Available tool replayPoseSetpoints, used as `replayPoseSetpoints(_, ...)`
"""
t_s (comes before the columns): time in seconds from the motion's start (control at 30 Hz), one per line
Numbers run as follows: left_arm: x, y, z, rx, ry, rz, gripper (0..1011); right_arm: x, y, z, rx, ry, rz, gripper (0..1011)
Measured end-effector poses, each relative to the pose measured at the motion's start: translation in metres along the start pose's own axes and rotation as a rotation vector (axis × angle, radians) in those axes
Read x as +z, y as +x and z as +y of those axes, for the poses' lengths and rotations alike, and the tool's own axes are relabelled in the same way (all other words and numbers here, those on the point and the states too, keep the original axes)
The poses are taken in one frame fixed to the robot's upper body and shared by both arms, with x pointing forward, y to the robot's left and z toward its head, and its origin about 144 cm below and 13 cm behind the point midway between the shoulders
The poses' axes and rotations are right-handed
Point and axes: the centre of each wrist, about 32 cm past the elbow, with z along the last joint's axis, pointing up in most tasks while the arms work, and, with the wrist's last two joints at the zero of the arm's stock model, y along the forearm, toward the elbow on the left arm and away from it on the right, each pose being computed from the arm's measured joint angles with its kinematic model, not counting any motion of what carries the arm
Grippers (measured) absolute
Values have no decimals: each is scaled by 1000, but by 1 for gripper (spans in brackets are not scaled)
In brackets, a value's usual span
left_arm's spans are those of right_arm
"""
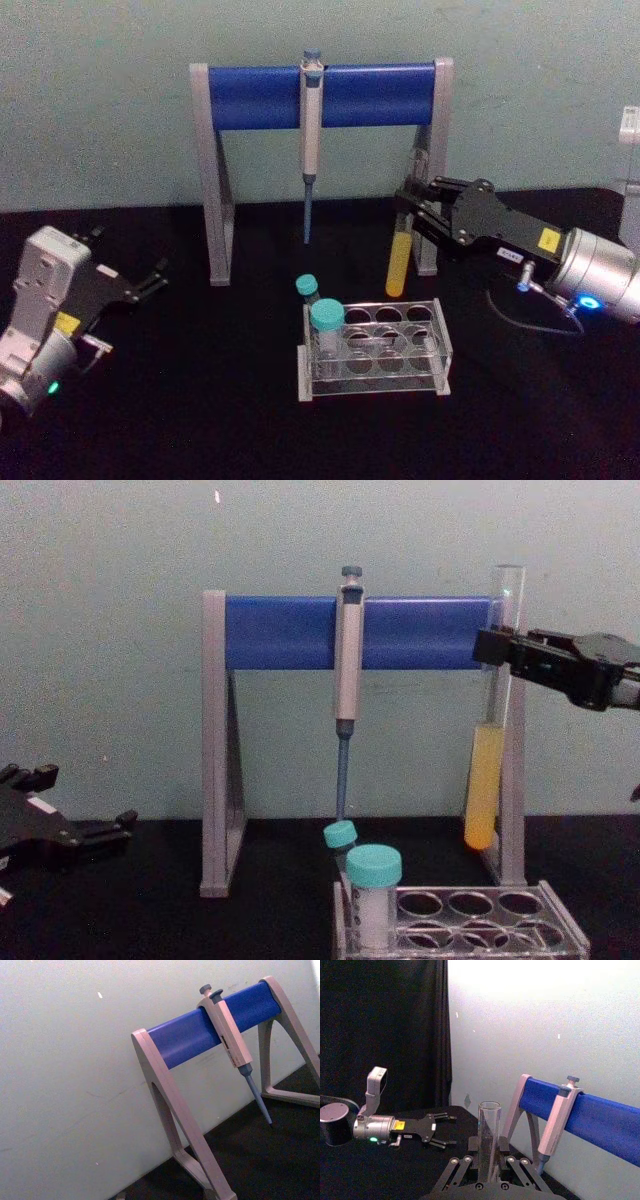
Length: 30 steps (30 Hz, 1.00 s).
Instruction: Pick up the test tube from the test tube rack, shake it, then place it back into the test tube rack.
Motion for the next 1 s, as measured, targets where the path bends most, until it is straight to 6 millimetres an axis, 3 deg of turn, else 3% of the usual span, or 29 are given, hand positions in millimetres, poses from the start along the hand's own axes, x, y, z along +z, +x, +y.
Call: replayPoseSetpoints(1.0, 0, 0, 0, 0, 0, 0, 1001, -11, -8, -31, 2, -31, 10, 222)
